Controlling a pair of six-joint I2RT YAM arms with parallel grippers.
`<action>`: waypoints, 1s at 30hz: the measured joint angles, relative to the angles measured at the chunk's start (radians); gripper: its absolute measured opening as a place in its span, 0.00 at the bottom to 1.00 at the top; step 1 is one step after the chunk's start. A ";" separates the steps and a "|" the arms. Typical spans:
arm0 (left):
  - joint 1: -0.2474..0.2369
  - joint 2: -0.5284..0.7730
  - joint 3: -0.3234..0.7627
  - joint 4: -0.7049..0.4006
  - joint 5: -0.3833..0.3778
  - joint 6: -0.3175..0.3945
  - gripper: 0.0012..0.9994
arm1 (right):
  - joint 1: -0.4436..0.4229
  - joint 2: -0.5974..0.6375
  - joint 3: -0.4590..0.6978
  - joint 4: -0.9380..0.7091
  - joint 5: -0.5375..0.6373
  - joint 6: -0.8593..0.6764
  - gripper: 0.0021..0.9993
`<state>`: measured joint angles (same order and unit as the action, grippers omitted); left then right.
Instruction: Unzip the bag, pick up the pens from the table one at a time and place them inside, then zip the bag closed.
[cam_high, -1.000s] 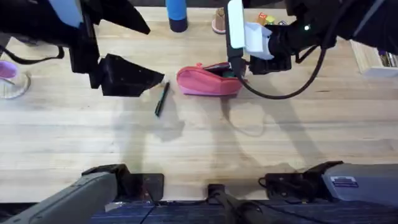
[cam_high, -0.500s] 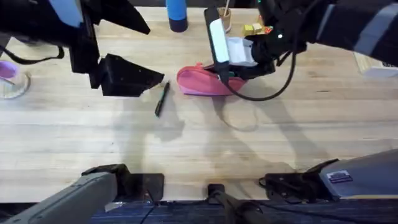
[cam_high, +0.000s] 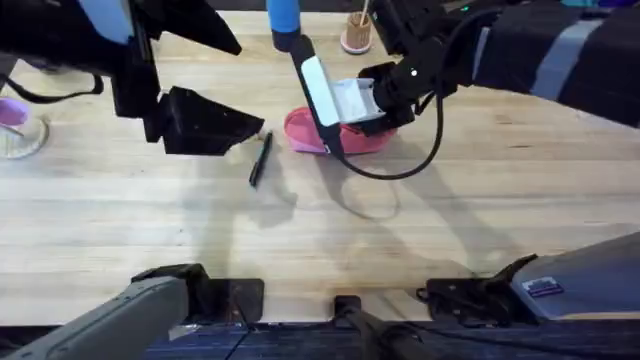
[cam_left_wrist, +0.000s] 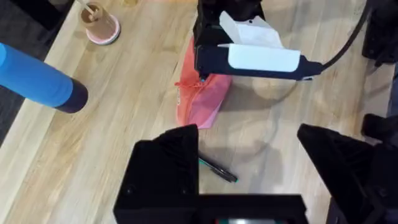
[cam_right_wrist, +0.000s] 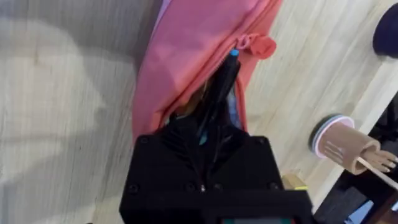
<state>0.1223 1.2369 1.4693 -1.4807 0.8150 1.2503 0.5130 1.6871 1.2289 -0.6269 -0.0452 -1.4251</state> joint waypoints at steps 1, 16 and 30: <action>0.000 0.000 0.000 0.000 0.000 0.000 0.99 | 0.002 0.000 0.000 0.001 0.001 -0.002 0.03; 0.000 0.000 0.000 0.000 0.000 0.000 0.99 | 0.020 0.001 0.000 -0.004 0.212 -0.019 0.03; 0.000 0.000 0.000 -0.001 0.000 0.000 0.99 | 0.048 0.001 0.000 -0.053 0.227 -0.019 0.03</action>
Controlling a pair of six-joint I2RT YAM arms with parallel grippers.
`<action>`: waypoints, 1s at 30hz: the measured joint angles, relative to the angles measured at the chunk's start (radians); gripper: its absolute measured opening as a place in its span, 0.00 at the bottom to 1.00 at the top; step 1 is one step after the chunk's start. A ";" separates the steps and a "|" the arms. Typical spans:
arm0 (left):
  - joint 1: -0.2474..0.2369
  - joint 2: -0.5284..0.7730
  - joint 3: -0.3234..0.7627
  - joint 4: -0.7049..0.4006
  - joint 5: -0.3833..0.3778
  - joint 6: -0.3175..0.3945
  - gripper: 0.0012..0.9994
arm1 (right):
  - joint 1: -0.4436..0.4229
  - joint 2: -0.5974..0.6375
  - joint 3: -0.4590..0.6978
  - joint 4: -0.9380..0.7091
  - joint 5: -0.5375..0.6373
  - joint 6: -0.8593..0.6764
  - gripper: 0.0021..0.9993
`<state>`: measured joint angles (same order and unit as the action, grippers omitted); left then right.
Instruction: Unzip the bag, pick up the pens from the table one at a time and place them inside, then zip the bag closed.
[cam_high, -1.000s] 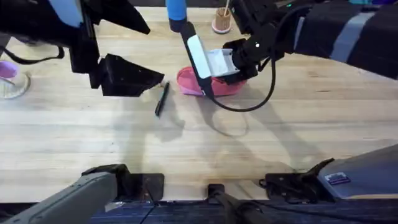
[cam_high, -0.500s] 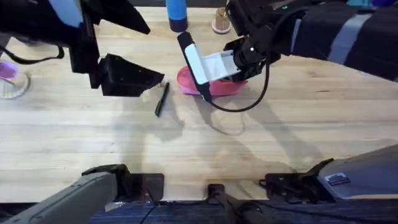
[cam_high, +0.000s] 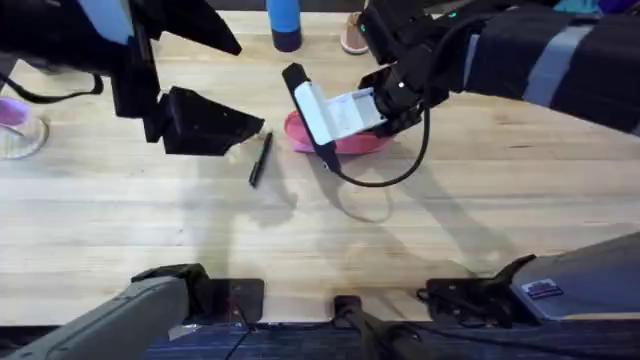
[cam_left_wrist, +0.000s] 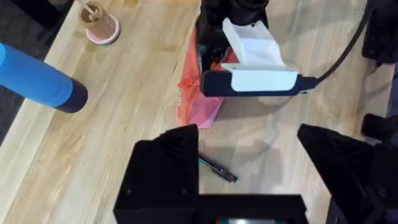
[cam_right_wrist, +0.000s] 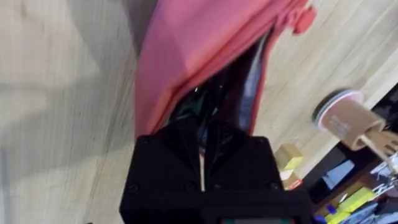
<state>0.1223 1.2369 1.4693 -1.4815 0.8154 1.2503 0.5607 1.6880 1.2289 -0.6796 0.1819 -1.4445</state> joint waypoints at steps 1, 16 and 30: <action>0.000 0.000 0.000 0.000 0.000 0.000 0.99 | 0.004 0.000 0.000 0.009 -0.013 0.004 0.03; 0.000 0.000 0.000 -0.004 0.000 0.000 0.99 | 0.006 0.000 0.000 0.092 -0.223 0.144 0.04; 0.000 0.000 0.000 -0.004 0.000 0.000 0.99 | 0.006 0.000 0.000 0.100 -0.242 0.214 1.00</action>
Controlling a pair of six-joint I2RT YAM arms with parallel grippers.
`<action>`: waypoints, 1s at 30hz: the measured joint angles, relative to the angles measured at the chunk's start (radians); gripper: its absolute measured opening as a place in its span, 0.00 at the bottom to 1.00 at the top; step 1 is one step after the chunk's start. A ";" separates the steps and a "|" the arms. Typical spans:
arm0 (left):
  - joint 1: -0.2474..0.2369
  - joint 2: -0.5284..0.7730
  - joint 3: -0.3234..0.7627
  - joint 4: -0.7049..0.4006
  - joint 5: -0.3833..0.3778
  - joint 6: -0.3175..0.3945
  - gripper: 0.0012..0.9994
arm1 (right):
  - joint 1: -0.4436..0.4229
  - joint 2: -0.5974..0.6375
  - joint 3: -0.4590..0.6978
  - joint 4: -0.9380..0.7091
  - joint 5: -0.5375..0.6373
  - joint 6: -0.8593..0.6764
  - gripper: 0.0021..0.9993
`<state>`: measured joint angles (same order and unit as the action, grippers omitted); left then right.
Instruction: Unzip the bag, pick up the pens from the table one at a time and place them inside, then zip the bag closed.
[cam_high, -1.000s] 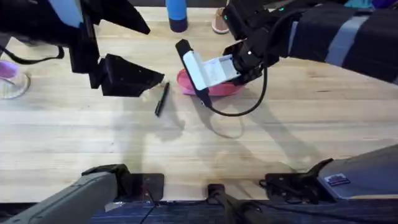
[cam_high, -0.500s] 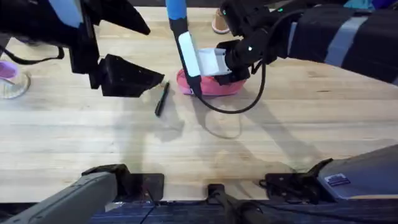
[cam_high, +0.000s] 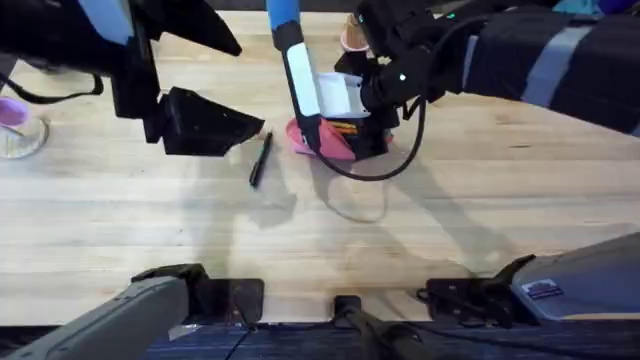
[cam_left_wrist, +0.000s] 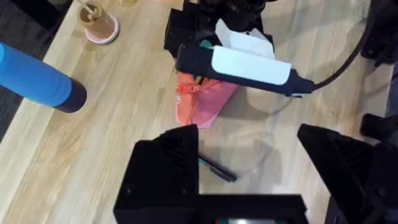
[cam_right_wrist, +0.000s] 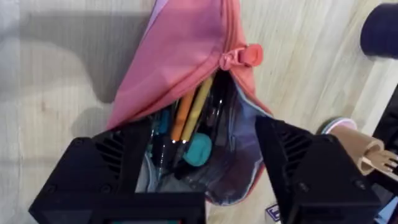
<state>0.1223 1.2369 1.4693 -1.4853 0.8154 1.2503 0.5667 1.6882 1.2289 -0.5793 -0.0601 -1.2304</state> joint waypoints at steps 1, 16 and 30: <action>0.000 0.000 0.000 0.000 0.000 0.000 0.99 | 0.000 0.000 0.000 0.000 0.002 0.008 1.00; 0.000 0.000 0.000 0.013 -0.063 0.000 0.99 | 0.000 -0.156 0.000 -0.018 0.010 0.204 1.00; 0.000 0.106 0.000 0.016 -0.156 -0.001 0.99 | -0.120 -0.270 0.000 -0.113 0.007 0.544 1.00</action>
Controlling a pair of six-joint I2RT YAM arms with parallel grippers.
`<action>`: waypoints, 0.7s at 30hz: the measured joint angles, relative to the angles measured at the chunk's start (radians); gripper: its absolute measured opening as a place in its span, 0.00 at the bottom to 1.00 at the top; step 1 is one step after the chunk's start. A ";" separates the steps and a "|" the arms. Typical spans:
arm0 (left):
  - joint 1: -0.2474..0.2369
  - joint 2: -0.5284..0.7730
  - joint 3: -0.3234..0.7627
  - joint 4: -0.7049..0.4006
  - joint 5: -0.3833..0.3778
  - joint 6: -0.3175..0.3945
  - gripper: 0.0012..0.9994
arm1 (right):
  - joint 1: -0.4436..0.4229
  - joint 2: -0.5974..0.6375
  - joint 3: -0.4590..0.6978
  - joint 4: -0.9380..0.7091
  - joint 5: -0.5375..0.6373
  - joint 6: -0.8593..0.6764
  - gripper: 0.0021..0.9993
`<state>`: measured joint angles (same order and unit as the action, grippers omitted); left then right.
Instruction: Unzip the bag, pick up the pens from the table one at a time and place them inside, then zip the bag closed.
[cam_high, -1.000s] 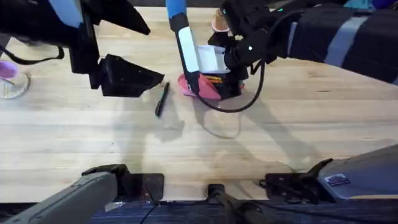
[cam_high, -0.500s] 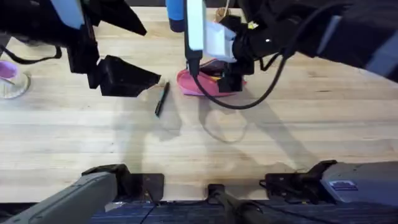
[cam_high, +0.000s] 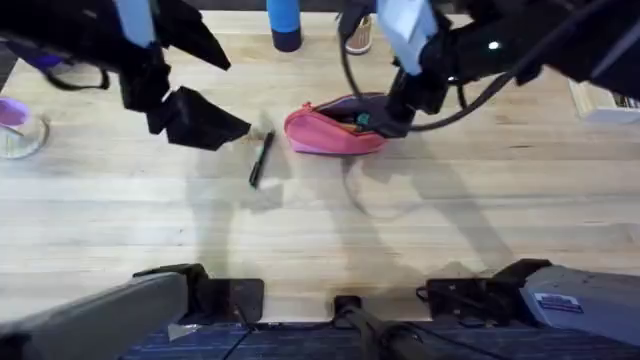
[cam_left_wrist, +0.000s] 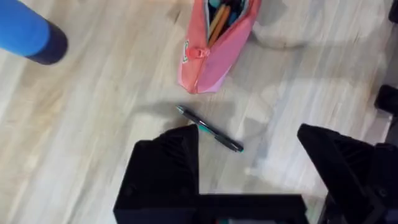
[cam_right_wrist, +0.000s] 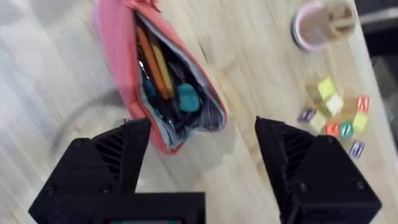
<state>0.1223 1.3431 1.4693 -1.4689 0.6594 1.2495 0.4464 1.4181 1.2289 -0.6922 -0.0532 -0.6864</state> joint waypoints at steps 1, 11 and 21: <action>0.000 0.018 0.000 0.000 -0.001 0.000 0.99 | -0.012 -0.006 0.000 -0.007 0.000 0.017 1.00; 0.000 0.208 0.000 0.022 -0.003 0.000 1.00 | -0.093 -0.053 0.000 -0.022 0.000 0.100 1.00; 0.000 0.385 0.000 0.099 -0.002 -0.163 1.00 | -0.105 -0.053 0.000 -0.023 0.000 0.129 1.00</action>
<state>0.1223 1.7284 1.4693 -1.3694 0.6571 1.0869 0.3416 1.3651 1.2289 -0.7155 -0.0532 -0.5569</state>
